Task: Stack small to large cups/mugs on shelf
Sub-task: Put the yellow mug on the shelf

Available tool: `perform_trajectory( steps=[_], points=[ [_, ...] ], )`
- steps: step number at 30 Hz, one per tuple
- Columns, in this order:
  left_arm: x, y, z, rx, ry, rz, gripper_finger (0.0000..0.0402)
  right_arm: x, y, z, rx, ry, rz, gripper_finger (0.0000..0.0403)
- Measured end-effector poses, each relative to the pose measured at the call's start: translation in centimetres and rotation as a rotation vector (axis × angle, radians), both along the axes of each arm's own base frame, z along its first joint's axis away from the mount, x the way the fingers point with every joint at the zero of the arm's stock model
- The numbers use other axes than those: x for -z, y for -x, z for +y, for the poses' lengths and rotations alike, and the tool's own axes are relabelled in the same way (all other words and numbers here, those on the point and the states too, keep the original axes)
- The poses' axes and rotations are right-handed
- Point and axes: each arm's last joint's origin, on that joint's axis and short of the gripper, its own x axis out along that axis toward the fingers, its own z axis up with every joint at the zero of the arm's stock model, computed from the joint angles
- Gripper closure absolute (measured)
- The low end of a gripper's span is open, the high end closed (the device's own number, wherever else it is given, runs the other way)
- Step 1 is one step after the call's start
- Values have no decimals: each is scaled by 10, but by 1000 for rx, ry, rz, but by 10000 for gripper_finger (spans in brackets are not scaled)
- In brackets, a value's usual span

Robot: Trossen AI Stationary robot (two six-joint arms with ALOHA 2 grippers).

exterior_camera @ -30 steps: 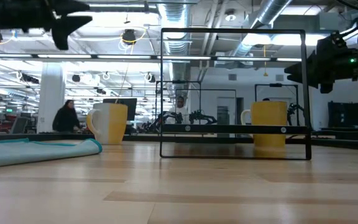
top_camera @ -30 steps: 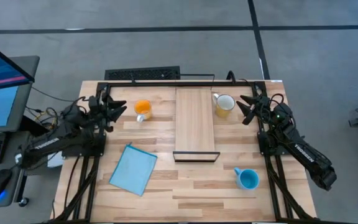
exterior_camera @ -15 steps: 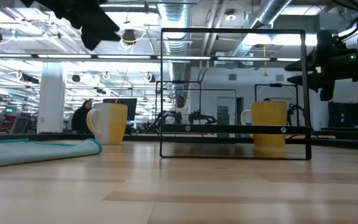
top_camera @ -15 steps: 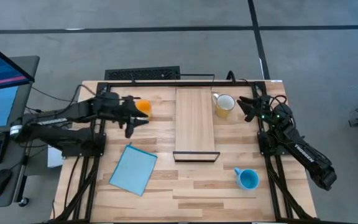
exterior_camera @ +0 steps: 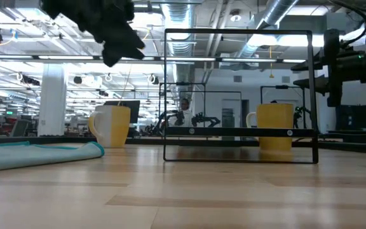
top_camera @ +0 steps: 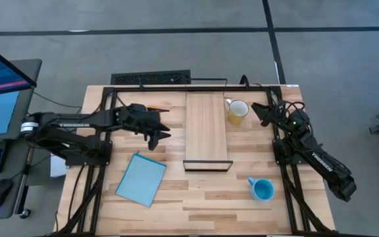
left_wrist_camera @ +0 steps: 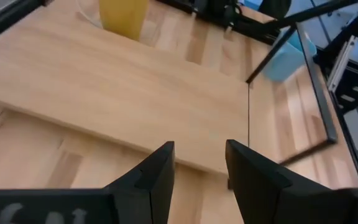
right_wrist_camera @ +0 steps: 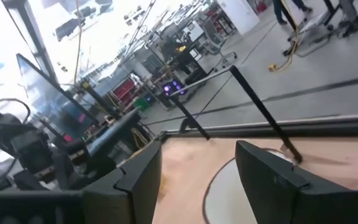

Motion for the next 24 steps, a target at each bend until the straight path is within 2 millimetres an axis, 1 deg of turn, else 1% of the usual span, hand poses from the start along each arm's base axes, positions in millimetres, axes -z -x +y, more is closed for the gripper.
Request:
perform_trajectory(
  steps=[6,8,13,18,21,24],
  points=[
    [12,-16,3,1,0,5,267,-1,0,0,3,99,64,177],
    [16,-20,3,1,1,12,267,-4,0,0,6,127,79,177],
    [23,-27,5,0,2,19,267,-22,3,3,10,212,71,177],
    [23,-28,5,2,-39,15,267,-40,6,8,13,298,103,177],
    [22,-27,7,-13,-64,10,267,-50,9,12,10,300,149,177],
    [21,-27,10,-21,-77,4,267,-57,12,16,-3,237,223,177]
  ],
)
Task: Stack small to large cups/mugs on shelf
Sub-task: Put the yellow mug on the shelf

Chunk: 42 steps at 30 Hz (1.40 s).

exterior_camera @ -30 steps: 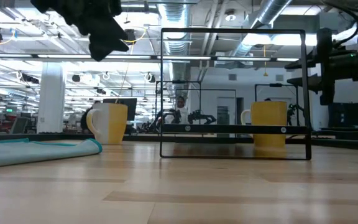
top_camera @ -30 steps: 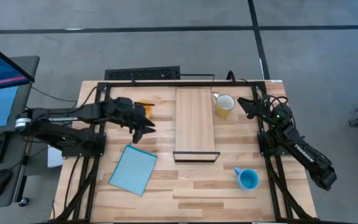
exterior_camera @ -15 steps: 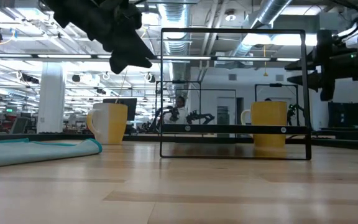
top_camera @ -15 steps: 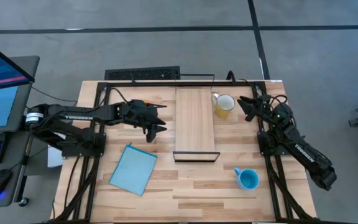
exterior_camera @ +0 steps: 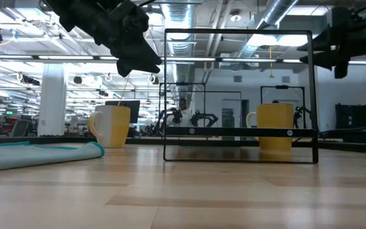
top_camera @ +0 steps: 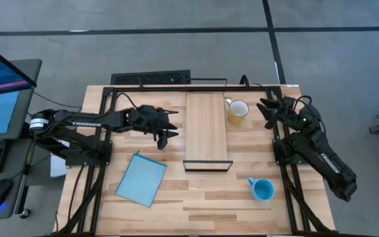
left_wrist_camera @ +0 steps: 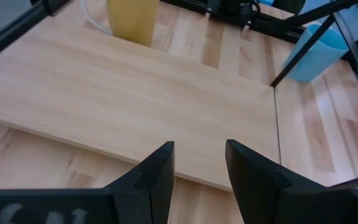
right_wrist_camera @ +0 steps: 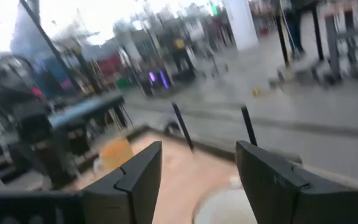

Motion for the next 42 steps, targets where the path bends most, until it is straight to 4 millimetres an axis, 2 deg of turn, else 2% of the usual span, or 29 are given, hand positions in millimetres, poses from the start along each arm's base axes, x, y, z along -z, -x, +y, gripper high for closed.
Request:
perform_trajectory(
  steps=[7,13,16,26,32,42],
  points=[
    [-1,1,7,-28,-2,-8,267,-22,3,0,94,-250,125,177],
    [-1,2,13,-48,-1,-7,267,-49,-4,-15,271,-528,30,177],
    [-1,2,14,-51,-2,-7,267,-58,-12,-25,307,-635,16,180],
    [0,2,14,-51,-2,-5,267,-54,-43,-50,310,-867,303,241],
    [0,3,14,-28,-39,2,267,-49,-57,-53,244,-990,305,259],
    [2,4,13,17,-98,26,267,-46,-67,-43,315,-1052,293,264]
  ],
)
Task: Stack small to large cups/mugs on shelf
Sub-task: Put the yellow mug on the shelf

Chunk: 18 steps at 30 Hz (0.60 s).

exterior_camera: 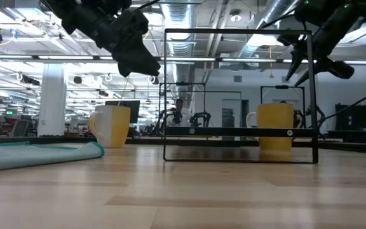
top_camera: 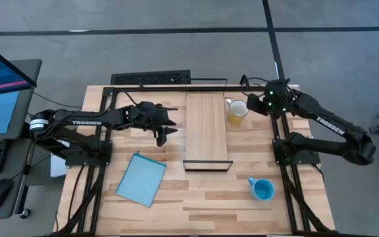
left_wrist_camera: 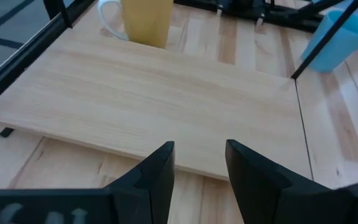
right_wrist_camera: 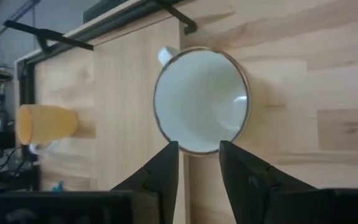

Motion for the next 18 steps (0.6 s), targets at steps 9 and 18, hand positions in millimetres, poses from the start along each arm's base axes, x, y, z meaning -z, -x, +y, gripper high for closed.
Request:
perform_trajectory(
  steps=[9,18],
  points=[
    [4,3,-1,41,-22,51,267,16,-9,5,67,-114,141,265],
    [6,4,-1,55,-35,75,267,31,-26,-6,117,-145,193,264]
  ],
)
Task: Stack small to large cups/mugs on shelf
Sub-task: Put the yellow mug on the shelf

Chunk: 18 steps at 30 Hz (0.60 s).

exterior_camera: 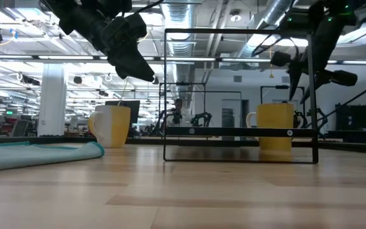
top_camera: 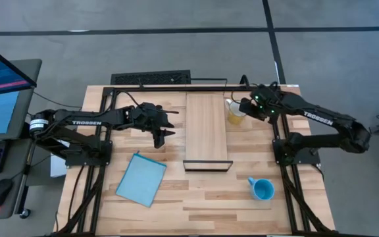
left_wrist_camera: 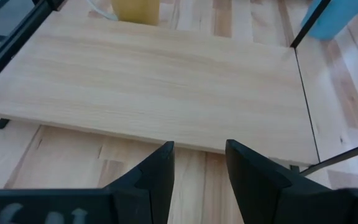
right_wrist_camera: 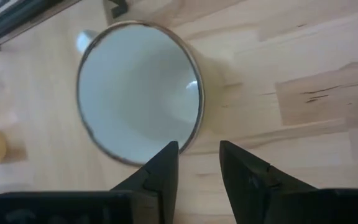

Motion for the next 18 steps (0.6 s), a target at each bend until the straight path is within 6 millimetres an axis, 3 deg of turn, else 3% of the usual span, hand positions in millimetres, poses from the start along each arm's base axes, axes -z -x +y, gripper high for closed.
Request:
perform_trajectory(
  steps=[11,18],
  points=[
    [0,0,0,12,-18,1,267,11,-13,-11,60,12,18,266],
    [2,1,0,12,-13,24,267,22,-19,-15,1,-3,91,290]
  ],
)
